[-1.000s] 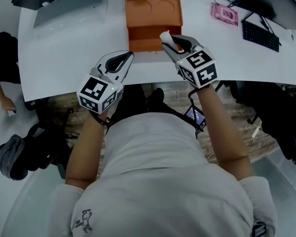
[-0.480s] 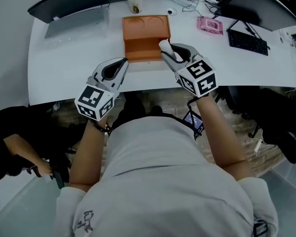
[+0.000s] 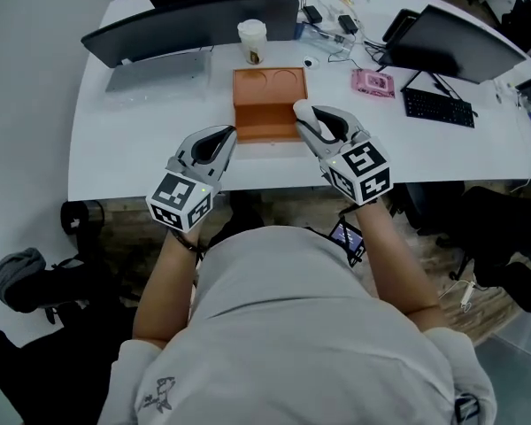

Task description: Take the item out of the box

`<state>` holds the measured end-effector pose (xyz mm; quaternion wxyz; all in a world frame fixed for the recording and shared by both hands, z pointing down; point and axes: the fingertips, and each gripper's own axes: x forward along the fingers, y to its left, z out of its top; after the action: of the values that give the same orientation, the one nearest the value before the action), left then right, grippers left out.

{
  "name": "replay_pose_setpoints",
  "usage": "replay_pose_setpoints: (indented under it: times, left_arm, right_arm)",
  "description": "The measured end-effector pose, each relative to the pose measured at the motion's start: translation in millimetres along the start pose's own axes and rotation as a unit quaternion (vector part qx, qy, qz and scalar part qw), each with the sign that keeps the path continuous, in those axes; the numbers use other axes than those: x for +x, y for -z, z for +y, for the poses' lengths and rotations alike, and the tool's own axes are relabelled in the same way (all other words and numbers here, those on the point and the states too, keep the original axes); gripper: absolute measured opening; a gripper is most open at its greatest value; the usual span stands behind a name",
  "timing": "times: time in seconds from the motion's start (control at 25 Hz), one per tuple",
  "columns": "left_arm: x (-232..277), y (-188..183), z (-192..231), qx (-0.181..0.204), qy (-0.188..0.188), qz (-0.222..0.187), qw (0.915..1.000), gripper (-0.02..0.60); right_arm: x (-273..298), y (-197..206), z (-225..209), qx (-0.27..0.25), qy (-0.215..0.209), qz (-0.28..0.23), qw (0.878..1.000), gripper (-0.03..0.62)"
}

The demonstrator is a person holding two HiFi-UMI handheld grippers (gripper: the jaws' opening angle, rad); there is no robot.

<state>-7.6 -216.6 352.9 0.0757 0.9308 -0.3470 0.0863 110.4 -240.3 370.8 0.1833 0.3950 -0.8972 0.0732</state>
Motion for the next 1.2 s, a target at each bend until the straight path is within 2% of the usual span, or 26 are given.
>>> replay_pose_setpoints:
  times: [0.32,0.76,1.0,1.2]
  left_arm:
    - [-8.9,-8.8,-13.3,0.009,-0.008,-0.008,0.9999,-0.002]
    - [-42.9,-31.4,-68.0,0.013,-0.023,-0.031,0.9992,-0.002]
    - [-54.5,-47.7,-100.1,0.011,-0.005,-0.034,0.9993,-0.002]
    - [-71.4,-55.5,-101.6,0.025,0.008,-0.035,0.9991,-0.002]
  right_arm:
    - [-20.6,-17.2,6.7,0.007,-0.01,-0.046,0.999,0.132]
    - [-84.4,-28.9,16.1,0.002,0.001,-0.091,0.996,0.132]
    - [-114.5,-31.8,28.9,-0.002,0.002,-0.108,0.994,0.132]
    - [-133.7,-31.3,45.3,-0.008,0.013,-0.117,0.993,0.132]
